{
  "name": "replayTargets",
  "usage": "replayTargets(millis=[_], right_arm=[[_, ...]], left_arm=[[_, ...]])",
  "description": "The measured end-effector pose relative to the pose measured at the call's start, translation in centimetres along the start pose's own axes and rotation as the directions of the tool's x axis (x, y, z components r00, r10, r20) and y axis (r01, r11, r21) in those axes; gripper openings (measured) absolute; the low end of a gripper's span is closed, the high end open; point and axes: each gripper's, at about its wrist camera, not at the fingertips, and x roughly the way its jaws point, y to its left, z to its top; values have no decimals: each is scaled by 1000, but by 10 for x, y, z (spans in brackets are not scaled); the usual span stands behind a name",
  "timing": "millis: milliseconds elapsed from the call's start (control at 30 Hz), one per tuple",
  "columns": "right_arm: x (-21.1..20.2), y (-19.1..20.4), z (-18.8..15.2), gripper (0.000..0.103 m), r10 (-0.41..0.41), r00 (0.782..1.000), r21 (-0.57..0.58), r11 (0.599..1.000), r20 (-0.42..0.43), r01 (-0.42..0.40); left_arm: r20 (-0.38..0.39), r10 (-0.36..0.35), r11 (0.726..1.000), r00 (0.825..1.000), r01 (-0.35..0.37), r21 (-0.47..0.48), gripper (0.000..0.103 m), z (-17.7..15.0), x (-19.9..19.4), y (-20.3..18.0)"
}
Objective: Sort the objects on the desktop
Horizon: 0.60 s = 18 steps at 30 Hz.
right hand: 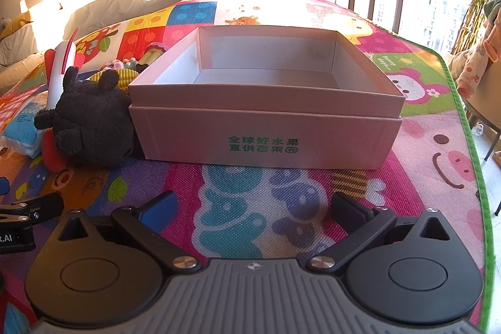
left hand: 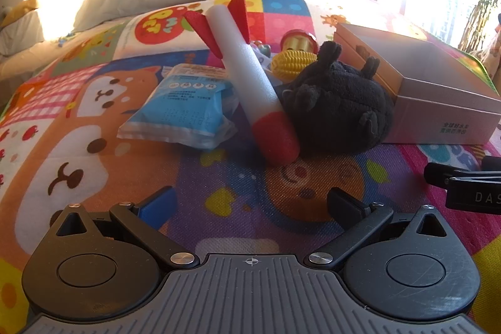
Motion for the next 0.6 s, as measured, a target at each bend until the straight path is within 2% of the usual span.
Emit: replayTargets(millis=[333, 600], right_arm=[[0, -1, 1, 103, 0, 1000, 1, 1000, -4, 0], [-5, 4, 2, 103, -16, 998, 1, 1000, -56, 16]], left_arm=[[-18, 5, 1000, 1000, -5, 4, 103, 2, 1, 1], [-47, -24, 999, 999, 26, 41, 103, 4, 1, 4]])
